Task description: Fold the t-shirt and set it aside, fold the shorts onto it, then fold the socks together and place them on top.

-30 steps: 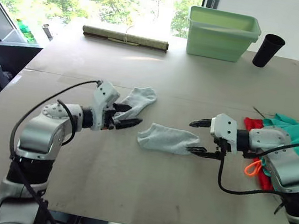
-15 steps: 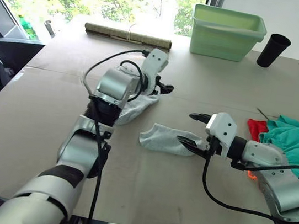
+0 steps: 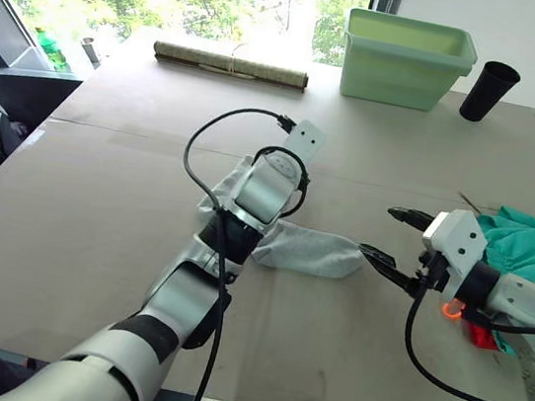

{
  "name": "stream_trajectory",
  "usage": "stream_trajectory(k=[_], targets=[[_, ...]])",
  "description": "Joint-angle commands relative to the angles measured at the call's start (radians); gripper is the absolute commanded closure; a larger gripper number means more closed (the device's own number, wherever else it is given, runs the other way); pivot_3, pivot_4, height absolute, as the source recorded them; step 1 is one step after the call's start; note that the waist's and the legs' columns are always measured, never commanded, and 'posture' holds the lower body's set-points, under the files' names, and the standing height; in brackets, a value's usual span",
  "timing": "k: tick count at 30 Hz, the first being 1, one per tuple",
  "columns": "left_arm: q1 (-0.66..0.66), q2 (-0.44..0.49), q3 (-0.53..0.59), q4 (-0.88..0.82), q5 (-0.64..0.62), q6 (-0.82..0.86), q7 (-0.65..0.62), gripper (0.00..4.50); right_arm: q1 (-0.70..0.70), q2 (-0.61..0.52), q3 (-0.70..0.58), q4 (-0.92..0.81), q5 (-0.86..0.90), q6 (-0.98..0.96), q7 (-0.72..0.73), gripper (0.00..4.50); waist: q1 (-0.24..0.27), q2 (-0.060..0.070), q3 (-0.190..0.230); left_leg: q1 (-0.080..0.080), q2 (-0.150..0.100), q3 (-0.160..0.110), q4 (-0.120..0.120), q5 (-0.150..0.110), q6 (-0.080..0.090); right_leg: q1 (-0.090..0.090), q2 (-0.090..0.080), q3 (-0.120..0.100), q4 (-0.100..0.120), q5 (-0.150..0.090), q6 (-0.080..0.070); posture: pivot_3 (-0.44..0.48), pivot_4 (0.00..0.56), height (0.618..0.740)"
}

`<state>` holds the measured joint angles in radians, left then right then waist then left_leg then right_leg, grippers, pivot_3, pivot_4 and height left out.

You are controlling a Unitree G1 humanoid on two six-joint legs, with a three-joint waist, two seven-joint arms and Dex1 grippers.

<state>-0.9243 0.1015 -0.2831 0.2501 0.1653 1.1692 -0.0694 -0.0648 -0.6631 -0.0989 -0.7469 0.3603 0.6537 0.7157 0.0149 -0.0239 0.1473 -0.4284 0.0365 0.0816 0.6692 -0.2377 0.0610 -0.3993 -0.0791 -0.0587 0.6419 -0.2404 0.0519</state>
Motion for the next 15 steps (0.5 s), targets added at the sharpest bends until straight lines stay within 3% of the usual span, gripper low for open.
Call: stream_trajectory(k=[1,7,10,14,15], targets=[[0.005,-0.017,0.019,0.0,0.025,-0.014,0.041,0.69,0.011,-0.024,-0.052,-0.052,0.038,-0.015,0.008,0.74,0.0,0.0,0.0,0.0,0.0,0.0,0.0,-0.001,0.001,0.0,0.0,0.0,0.0,0.0,0.0,0.0,0.15,0.74],[0.043,-0.043,0.057,0.046,0.021,-0.013,0.077,0.69,0.041,-0.052,-0.075,-0.066,0.061,-0.032,0.012,0.74,0.001,0.0,0.0,0.0,0.0,0.0,0.0,-0.001,0.001,0.001,0.0,0.0,0.0,0.0,0.0,0.0,0.15,0.74],[0.064,-0.056,0.071,0.045,0.01,0.009,0.073,1.48,0.054,-0.06,-0.094,-0.073,0.074,-0.027,0.005,0.74,0.0,0.0,-0.001,0.002,0.0,0.0,0.0,-0.002,0.003,0.002,-0.001,0.0,0.0,0.0,0.0,0.0,0.15,0.74],[0.074,-0.063,0.075,0.049,0.016,0.006,0.079,3.53,0.073,-0.069,-0.118,-0.081,0.088,-0.022,-0.003,0.74,-0.003,0.0,-0.001,0.004,0.0,0.001,0.0,-0.002,0.004,0.003,0.0,0.002,0.0,0.0,0.0,0.0,0.15,0.74],[0.077,-0.063,0.077,0.051,0.019,0.005,0.082,3.76,0.078,-0.07,-0.125,-0.084,0.093,-0.019,-0.006,0.74,-0.003,0.0,-0.001,0.005,0.001,0.002,-0.001,-0.002,0.004,0.003,0.0,0.002,0.0,0.0,0.0,0.0,0.15,0.74]])
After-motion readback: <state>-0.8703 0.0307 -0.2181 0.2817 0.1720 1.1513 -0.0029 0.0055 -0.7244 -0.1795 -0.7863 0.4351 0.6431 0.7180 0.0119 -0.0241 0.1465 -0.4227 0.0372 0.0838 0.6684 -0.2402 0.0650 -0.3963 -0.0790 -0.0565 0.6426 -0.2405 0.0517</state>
